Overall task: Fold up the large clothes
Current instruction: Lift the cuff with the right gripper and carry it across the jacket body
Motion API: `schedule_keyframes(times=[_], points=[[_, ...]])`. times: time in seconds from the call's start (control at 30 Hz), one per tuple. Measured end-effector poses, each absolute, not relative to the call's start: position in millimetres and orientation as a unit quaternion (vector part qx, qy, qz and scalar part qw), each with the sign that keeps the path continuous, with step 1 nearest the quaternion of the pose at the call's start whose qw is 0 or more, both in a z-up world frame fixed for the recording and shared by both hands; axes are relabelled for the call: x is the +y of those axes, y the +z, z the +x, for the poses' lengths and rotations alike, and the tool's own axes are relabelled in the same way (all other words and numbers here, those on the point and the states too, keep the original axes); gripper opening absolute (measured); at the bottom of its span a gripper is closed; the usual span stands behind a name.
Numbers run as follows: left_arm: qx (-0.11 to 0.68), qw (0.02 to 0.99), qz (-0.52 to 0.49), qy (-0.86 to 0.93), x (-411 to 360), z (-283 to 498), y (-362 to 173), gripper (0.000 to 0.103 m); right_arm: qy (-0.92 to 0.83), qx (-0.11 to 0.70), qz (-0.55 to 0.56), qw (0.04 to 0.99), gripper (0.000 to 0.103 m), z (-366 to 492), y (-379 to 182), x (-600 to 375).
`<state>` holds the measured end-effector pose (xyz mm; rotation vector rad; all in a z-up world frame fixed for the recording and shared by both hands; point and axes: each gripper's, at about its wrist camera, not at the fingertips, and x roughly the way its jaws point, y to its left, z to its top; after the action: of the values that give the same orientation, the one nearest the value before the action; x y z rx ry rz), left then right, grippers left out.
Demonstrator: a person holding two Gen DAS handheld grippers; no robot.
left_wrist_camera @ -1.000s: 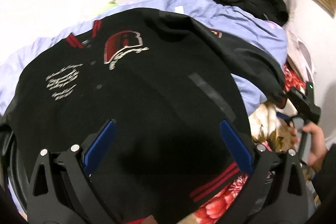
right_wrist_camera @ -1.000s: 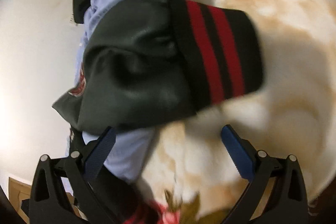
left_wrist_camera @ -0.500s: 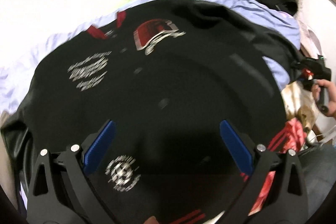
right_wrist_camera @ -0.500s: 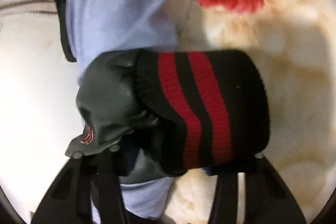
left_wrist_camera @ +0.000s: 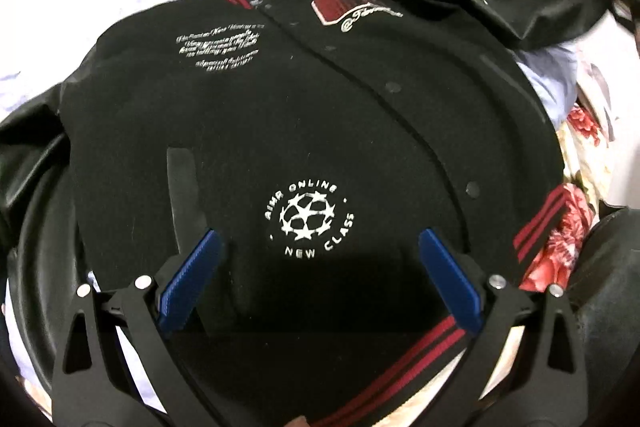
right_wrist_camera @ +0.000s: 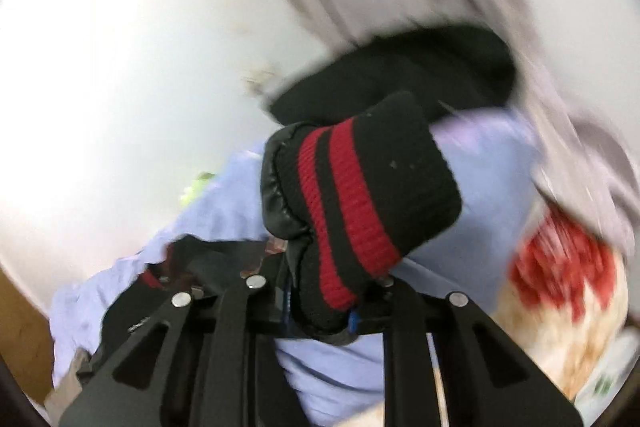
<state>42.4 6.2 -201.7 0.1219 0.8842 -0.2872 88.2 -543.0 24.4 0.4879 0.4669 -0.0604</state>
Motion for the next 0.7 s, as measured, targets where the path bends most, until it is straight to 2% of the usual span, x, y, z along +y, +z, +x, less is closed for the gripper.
schedule_keyframes(times=[0.13, 0.33, 0.5, 0.7], points=[[0.402, 0.898, 0.106, -0.142, 0.2, 43.7, -192.0, 0.098, 0.045, 0.233, 0.186, 0.954, 0.019, 122.0, 97.2, -458.3], [0.406, 0.900, 0.074, -0.142, 16.9, 52.2, -190.3, 0.098, 0.143, 0.234, 0.117, 0.954, 0.018, 162.0, 157.5, -335.5], [0.418, 0.897, 0.013, -0.144, 37.3, 68.7, -200.3, 0.097, 0.215, 0.249, 0.074, 0.941, 0.017, 194.9, 177.6, -238.8], [0.415, 0.899, -0.043, -0.132, 58.4, 86.5, -192.2, 0.096, 0.279, 0.284, 0.026, 0.917, 0.017, 215.1, 170.2, -141.0]])
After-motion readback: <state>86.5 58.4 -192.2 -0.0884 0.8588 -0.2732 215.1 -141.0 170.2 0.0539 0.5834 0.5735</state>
